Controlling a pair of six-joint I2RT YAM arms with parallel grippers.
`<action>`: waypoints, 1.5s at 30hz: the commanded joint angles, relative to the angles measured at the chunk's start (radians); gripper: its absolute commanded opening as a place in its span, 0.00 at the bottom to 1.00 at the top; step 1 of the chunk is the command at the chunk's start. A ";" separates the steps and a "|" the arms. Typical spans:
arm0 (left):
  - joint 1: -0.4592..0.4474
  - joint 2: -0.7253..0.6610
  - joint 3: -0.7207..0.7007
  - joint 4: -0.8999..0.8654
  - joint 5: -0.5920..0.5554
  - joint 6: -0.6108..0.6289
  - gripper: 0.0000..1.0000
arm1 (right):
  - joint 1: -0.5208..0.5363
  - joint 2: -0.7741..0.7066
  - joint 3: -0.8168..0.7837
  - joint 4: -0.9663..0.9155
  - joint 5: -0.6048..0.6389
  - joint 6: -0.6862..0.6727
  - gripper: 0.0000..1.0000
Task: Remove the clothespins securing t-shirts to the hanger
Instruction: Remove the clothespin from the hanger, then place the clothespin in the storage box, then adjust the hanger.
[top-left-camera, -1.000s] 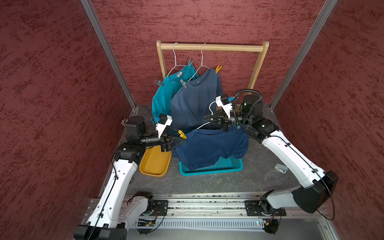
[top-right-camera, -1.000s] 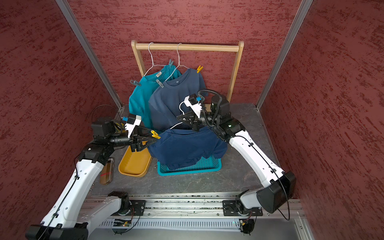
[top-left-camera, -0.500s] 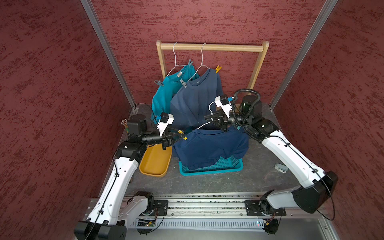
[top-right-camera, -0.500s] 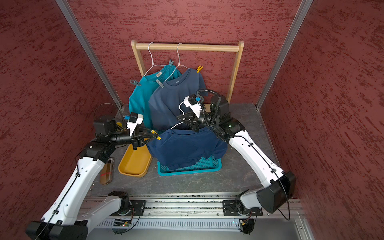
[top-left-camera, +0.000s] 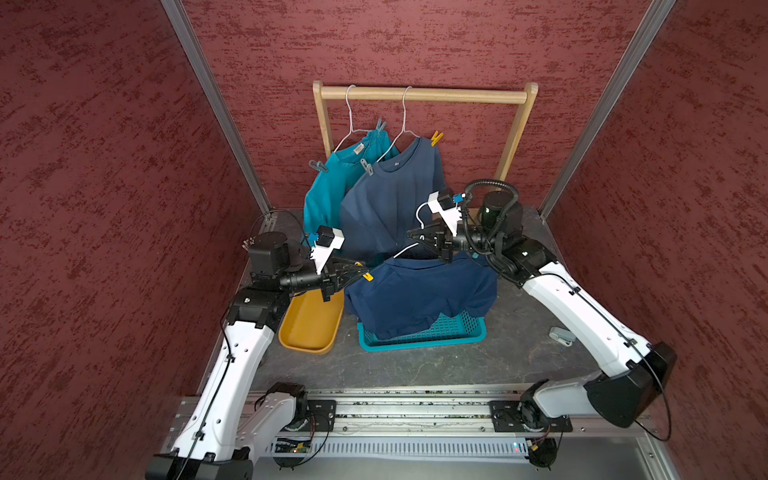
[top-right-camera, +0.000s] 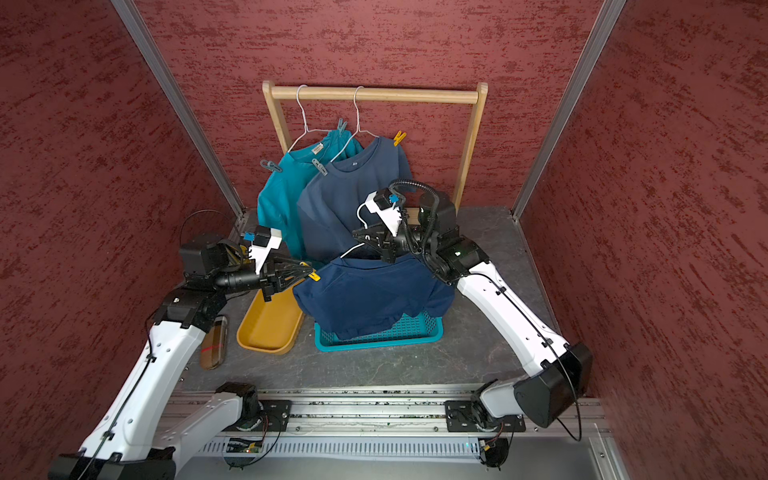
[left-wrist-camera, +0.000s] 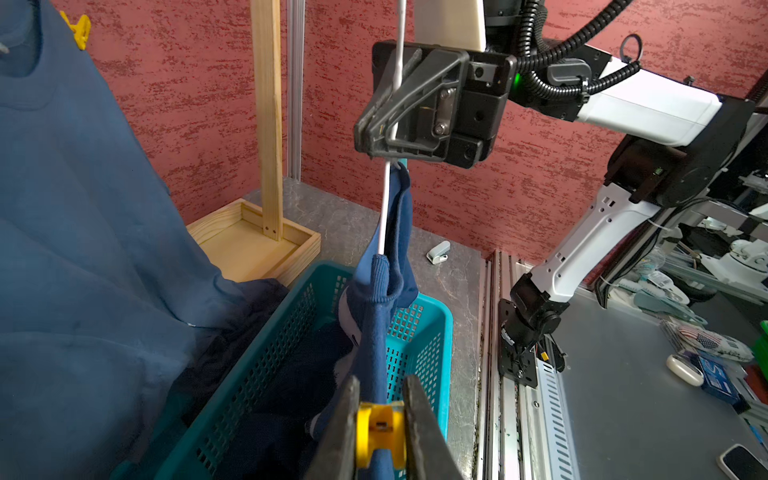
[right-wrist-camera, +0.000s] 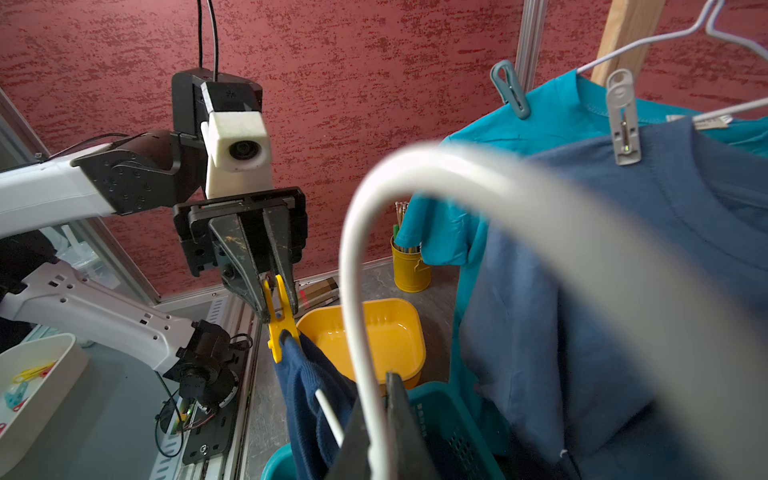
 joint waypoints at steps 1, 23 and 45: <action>0.020 -0.033 -0.002 -0.033 -0.014 -0.021 0.00 | -0.002 -0.043 -0.022 0.039 0.109 -0.028 0.00; 0.319 -0.162 -0.450 -0.072 -0.579 -0.691 0.03 | -0.001 -0.055 -0.140 0.140 0.269 0.036 0.00; 0.276 -0.182 -0.307 -0.077 -0.562 -0.464 0.67 | 0.002 -0.066 -0.162 0.136 0.260 0.104 0.00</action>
